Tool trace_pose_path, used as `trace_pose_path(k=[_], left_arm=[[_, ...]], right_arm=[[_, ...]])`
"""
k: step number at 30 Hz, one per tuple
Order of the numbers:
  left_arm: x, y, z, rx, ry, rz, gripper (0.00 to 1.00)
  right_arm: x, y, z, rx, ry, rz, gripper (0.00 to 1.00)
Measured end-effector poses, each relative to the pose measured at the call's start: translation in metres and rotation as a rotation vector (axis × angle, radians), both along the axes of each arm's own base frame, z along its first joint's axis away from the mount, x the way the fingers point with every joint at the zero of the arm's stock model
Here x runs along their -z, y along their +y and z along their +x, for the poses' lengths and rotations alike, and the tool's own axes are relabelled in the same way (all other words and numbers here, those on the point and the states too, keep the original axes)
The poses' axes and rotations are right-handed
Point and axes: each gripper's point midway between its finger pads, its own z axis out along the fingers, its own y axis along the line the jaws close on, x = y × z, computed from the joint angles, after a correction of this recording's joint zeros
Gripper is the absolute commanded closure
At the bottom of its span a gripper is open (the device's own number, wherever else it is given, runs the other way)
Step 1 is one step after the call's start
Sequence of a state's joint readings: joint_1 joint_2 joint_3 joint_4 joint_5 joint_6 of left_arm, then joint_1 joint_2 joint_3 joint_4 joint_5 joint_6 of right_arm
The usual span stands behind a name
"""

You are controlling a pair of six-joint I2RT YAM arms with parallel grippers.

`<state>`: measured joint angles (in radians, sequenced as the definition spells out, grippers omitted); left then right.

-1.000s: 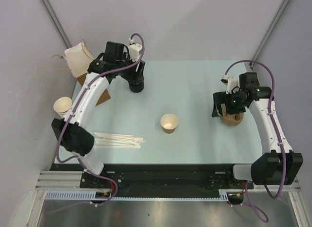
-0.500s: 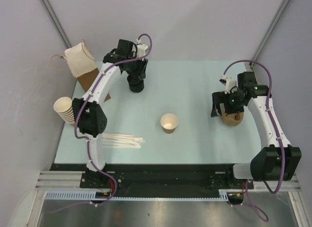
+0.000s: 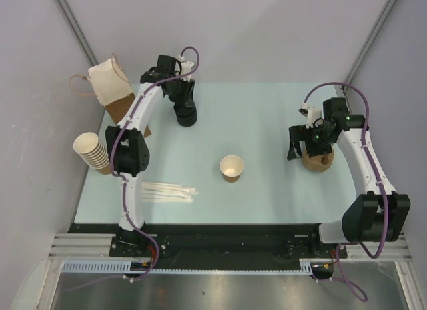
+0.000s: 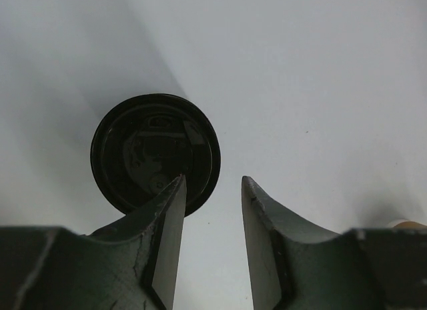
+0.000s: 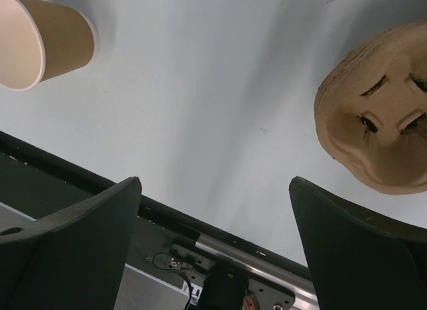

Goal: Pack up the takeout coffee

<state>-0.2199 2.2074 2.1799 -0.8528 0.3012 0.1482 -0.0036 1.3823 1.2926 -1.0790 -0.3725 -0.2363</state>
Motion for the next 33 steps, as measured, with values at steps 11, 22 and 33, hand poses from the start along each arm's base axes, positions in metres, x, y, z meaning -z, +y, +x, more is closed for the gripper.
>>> trace_pose_path(k=[11, 22, 33], left_arm=[[0.021, -0.007, 0.001, -0.003, 0.059, -0.044, 0.56], [0.028, -0.008, 0.004, -0.009, 0.072, -0.046, 0.64], [0.036, -0.009, 0.009, -0.01, 0.077, -0.044, 0.69]], right_arm=[[0.002, 0.0, 0.0, -0.001, 0.007, 0.002, 0.0], [0.002, 0.0, 0.001, -0.001, 0.009, 0.002, 0.0], [0.002, 0.0, 0.002, -0.001, 0.008, 0.002, 0.0]])
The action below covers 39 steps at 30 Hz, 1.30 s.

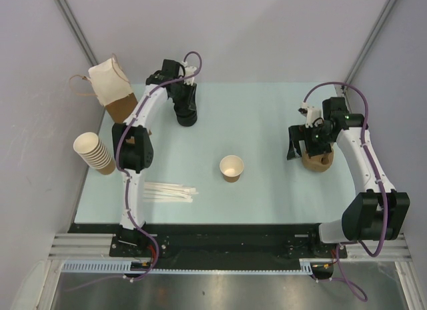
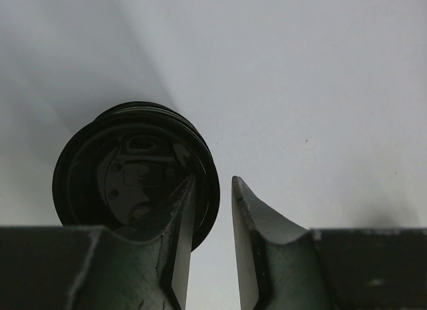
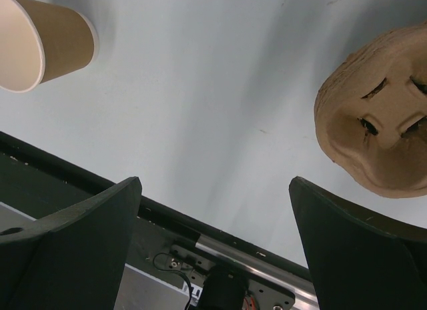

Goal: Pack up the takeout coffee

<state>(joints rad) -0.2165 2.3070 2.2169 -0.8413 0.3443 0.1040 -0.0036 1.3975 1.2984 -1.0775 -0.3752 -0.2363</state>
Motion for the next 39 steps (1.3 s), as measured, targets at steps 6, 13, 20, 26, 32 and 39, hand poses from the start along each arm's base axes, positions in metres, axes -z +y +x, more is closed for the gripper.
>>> trace_pose_path(k=[6, 13, 20, 26, 32, 39], left_arm=[[0.0041, -0.0001, 0.0003, 0.0, 0.007, 0.002, 0.76], [0.0031, -0.0003, 0.001, 0.0, 0.003, 0.0, 0.92], [0.0026, -0.0003, 0.0012, 0.0, 0.002, 0.0, 1.0], [0.0026, -0.0001, 0.0013, 0.0, 0.002, 0.001, 1.0], [0.0034, 0.0008, 0.0019, 0.007, -0.007, 0.019, 0.96], [-0.0006, 0.0031, -0.0003, 0.024, -0.049, 0.09, 0.9]], right_arm=[[-0.0001, 0.0004, 0.0, -0.001, 0.0, 0.002, 0.0], [-0.0003, 0.001, -0.0001, -0.002, 0.0, 0.006, 0.0], [-0.0004, 0.0013, -0.0002, -0.003, 0.0, 0.007, 0.01], [-0.0006, 0.0025, -0.0004, -0.006, 0.001, 0.014, 0.0], [-0.0012, 0.004, -0.0006, -0.009, 0.001, 0.023, 0.01], [-0.0013, 0.0043, -0.0006, -0.01, 0.001, 0.024, 0.0]])
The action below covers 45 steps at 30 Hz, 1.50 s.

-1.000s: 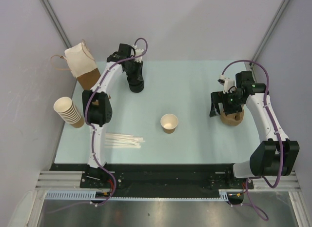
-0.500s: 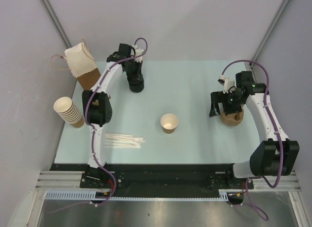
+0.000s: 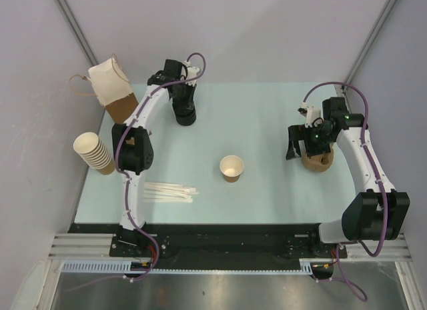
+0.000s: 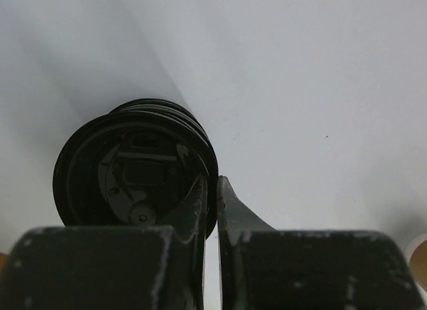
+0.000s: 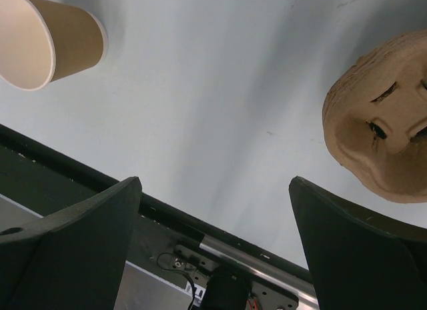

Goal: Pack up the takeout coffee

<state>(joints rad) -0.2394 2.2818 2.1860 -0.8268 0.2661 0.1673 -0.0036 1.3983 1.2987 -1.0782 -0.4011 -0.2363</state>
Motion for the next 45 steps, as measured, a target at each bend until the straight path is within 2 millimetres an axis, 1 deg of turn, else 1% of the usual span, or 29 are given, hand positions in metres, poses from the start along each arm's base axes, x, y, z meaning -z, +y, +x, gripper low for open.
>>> trace_pose_path(k=[7, 9, 12, 14, 17, 20, 21, 23, 25, 27, 30, 31, 33, 34, 35, 36, 38, 39, 40, 41, 43, 45], left_arm=[[-0.012, -0.007, -0.001, 0.033, -0.067, 0.064, 0.86], [-0.014, -0.009, 0.0, 0.041, -0.086, 0.082, 0.84], [-0.016, -0.008, 0.002, 0.046, -0.104, 0.108, 0.81], [-0.017, -0.007, 0.002, 0.047, -0.113, 0.124, 0.81], [-0.019, -0.004, 0.003, 0.049, -0.124, 0.147, 0.85], [-0.023, 0.0, 0.002, 0.05, -0.14, 0.167, 0.92], [-0.026, 0.001, 0.001, 0.052, -0.145, 0.171, 0.96], [-0.034, 0.002, -0.001, 0.057, -0.163, 0.177, 0.99], [-0.045, 0.003, -0.005, 0.068, -0.186, 0.185, 1.0], [-0.059, 0.002, -0.01, 0.079, -0.213, 0.192, 1.0], [-0.084, -0.003, -0.019, 0.105, -0.265, 0.188, 1.0], [-0.095, -0.005, -0.025, 0.12, -0.284, 0.185, 1.0], [-0.109, -0.009, -0.037, 0.15, -0.311, 0.176, 1.0], [-0.115, -0.01, -0.049, 0.176, -0.317, 0.171, 1.0], [-0.122, -0.011, -0.067, 0.212, -0.326, 0.158, 1.0], [-0.124, -0.012, -0.072, 0.226, -0.327, 0.154, 1.0], [-0.133, -0.017, -0.101, 0.303, -0.352, 0.127, 1.0], [-0.137, -0.02, -0.123, 0.358, -0.356, 0.106, 1.0], [-0.142, -0.023, -0.141, 0.4, -0.365, 0.088, 1.0], [-0.149, -0.027, -0.157, 0.443, -0.374, 0.065, 1.0], [-0.168, -0.038, -0.19, 0.531, -0.396, -0.004, 1.0], [-0.184, -0.048, -0.215, 0.598, -0.41, -0.073, 1.0]], right_arm=[[0.0, 0.0, 0.0, 0.0, 0.0, 0.0, 0.0], [0.0, 0.0, 0.0, 0.0, 0.0, 0.0, 0.0], [0.0, 0.0, 0.0, 0.0, 0.0, 0.001, 0.0], [0.0, 0.0, 0.0, 0.0, 0.0, 0.001, 0.0], [0.0, 0.0, 0.0, 0.0, 0.0, 0.001, 0.0], [0.0, 0.001, 0.0, -0.001, 0.0, 0.004, 0.0], [0.0, 0.001, 0.0, -0.002, 0.0, 0.004, 0.01], [0.0, 0.001, 0.0, -0.003, 0.0, 0.006, 0.0], [0.0, 0.001, 0.0, -0.003, 0.0, 0.007, 0.0], [0.0, 0.001, 0.0, -0.003, 0.0, 0.007, 0.0], [-0.001, 0.001, 0.0, -0.003, -0.001, 0.007, 0.0], [-0.002, 0.001, 0.001, -0.003, -0.005, 0.007, 0.0], [-0.008, 0.002, 0.003, -0.005, -0.019, 0.01, 0.0], [-0.012, 0.003, 0.005, -0.008, -0.029, 0.016, 0.0], [-0.018, 0.005, 0.007, -0.015, -0.042, 0.026, 0.01], [-0.024, 0.006, 0.009, -0.02, -0.056, 0.038, 0.0], [-0.041, 0.01, 0.015, -0.034, -0.093, 0.074, 0.0], [-0.052, 0.012, 0.019, -0.043, -0.121, 0.099, 0.0], [-0.06, 0.012, 0.022, -0.051, -0.145, 0.118, 0.0], [-0.071, 0.014, 0.024, -0.064, -0.173, 0.14, 0.0], [-0.085, 0.017, 0.027, -0.087, -0.227, 0.163, 0.0], [-0.099, 0.022, 0.022, -0.142, -0.289, 0.18, 0.0]])
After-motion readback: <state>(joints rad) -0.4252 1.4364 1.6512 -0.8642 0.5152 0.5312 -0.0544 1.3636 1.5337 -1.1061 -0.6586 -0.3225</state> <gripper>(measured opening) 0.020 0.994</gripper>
